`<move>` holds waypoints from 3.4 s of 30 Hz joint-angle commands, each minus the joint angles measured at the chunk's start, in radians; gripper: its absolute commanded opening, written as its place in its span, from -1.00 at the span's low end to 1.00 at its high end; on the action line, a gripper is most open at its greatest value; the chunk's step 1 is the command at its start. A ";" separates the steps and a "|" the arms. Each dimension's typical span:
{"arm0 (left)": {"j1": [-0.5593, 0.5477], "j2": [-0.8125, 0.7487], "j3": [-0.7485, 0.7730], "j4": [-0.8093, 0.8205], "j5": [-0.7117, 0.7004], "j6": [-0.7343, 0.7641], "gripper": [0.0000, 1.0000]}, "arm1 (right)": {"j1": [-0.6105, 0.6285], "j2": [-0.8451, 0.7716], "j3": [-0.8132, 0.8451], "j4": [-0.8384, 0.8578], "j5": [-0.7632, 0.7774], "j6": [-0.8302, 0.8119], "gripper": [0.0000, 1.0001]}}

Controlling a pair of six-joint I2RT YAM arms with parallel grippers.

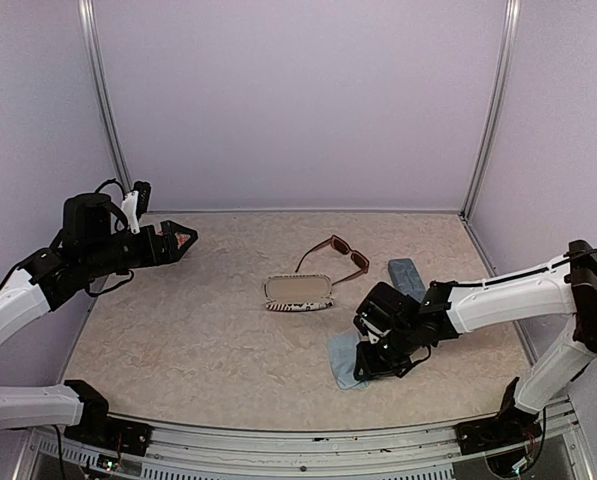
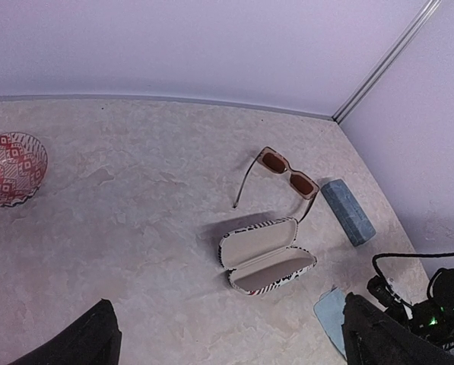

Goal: Organize the sunglasses
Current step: Fold the glasses cleaning cloth at the center of the board, then pick up the folded cleaning cloth from the center of the board.

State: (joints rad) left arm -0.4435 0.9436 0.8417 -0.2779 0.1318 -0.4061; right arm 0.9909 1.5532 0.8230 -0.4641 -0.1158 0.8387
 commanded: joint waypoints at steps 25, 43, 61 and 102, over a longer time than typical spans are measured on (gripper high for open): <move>-0.165 0.263 0.132 0.095 0.103 -0.033 0.97 | -0.129 -0.114 -0.166 -0.100 -0.035 -0.171 -1.00; -0.495 0.956 0.668 -0.046 0.337 0.157 0.81 | -0.201 -0.217 -0.250 -0.103 -0.076 -0.226 -1.00; -0.574 1.370 1.027 -0.150 0.335 0.327 0.12 | -0.205 -0.242 -0.254 -0.090 -0.107 -0.243 -1.00; -0.624 1.399 0.742 0.074 0.381 0.281 -1.00 | -0.207 -0.292 -0.260 -0.093 -0.072 -0.204 -1.00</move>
State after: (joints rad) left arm -1.0676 2.3501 1.6577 -0.1730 0.4862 -0.0807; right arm 0.7948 1.2915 0.5747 -0.5407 -0.2047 0.6140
